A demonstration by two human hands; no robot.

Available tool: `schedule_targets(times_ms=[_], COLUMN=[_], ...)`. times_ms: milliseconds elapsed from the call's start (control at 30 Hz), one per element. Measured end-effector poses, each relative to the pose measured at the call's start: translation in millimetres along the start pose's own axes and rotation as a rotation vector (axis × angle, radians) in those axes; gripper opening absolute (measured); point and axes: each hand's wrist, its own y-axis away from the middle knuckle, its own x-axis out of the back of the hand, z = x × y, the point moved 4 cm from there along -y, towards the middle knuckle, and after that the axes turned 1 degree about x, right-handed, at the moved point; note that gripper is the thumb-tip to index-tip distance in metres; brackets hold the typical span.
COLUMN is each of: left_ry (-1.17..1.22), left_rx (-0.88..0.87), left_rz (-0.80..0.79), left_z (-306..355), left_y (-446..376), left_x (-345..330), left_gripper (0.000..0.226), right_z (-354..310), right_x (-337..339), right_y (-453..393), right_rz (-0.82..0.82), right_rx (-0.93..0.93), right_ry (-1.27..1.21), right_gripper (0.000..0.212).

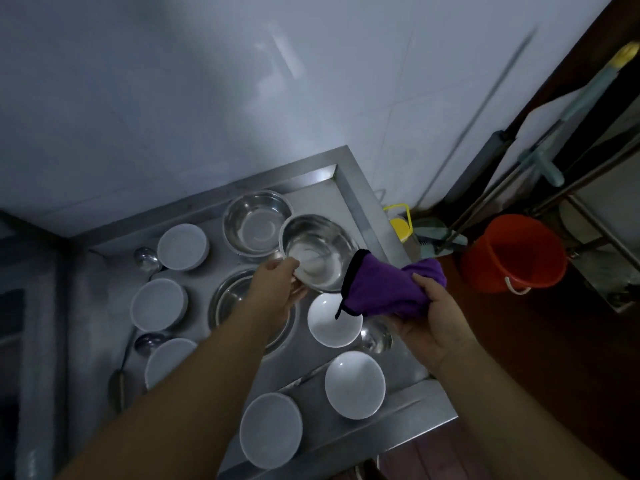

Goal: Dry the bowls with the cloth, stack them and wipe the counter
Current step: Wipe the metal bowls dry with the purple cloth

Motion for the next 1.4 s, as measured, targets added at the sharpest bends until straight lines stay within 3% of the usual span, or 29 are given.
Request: schedule_targets(times_ms=[233,400,467,567,667,767,900,1000,1100,1200,1400], left_ry=[0.164,0.244,0.28,0.28,0.313,0.356,0.328,0.293,0.333,0.338,0.341], left_rx=[-0.022,-0.094,-0.109,-0.161,-0.196,-0.238,-0.366,-0.437,-0.505,-0.595,-0.679], left_rz=[-0.063,-0.102,-0.118,-0.159,-0.223,-0.304,-0.333,-0.318,-0.344,-0.293,-0.263], left_z=[-12.5,-15.5,-15.1,-11.5,-6.4,2.0,18.9,30.0,44.1,60.1,77.9], left_y=[101.9,174.5,195.4,228.6,256.4,279.7,299.6,310.2,322.6,328.9,332.7], left_x=[37.8,48.1,47.0,47.8,47.4,48.2,63.3,85.5,107.4,127.2,156.7], left_gripper=[0.013,0.014,0.035,0.062,0.061,0.057,0.05,0.055,0.061,0.049,0.062], right_z=[-14.3,-14.9,-10.5,-4.0,7.2,26.9,47.3,50.3,52.4,63.6,95.7], right_x=[-35.1,-65.4,-77.8,-98.1,-118.9,-132.8,-158.7,-177.9,-196.5,-213.0,-225.7], right_y=[54.2,94.5,107.2,137.0,171.2,196.4,230.6,245.6,256.1,269.4,291.5], right_rz=[-0.148,-0.205,-0.237,-0.296,-0.435,-0.605,-0.956,-1.088,-0.984,-0.819,-0.765], right_rx=[0.107,0.279,0.376,0.634,0.913,1.022,1.141,1.156,1.309,1.446,1.291], right_ry=[0.041,0.147,0.225,0.486,0.763,0.989,1.465,1.775,1.938,1.986,1.893], right_gripper=[0.021,0.015,0.019,0.022,0.019,0.023,0.026,0.049,0.066,0.057,0.034])
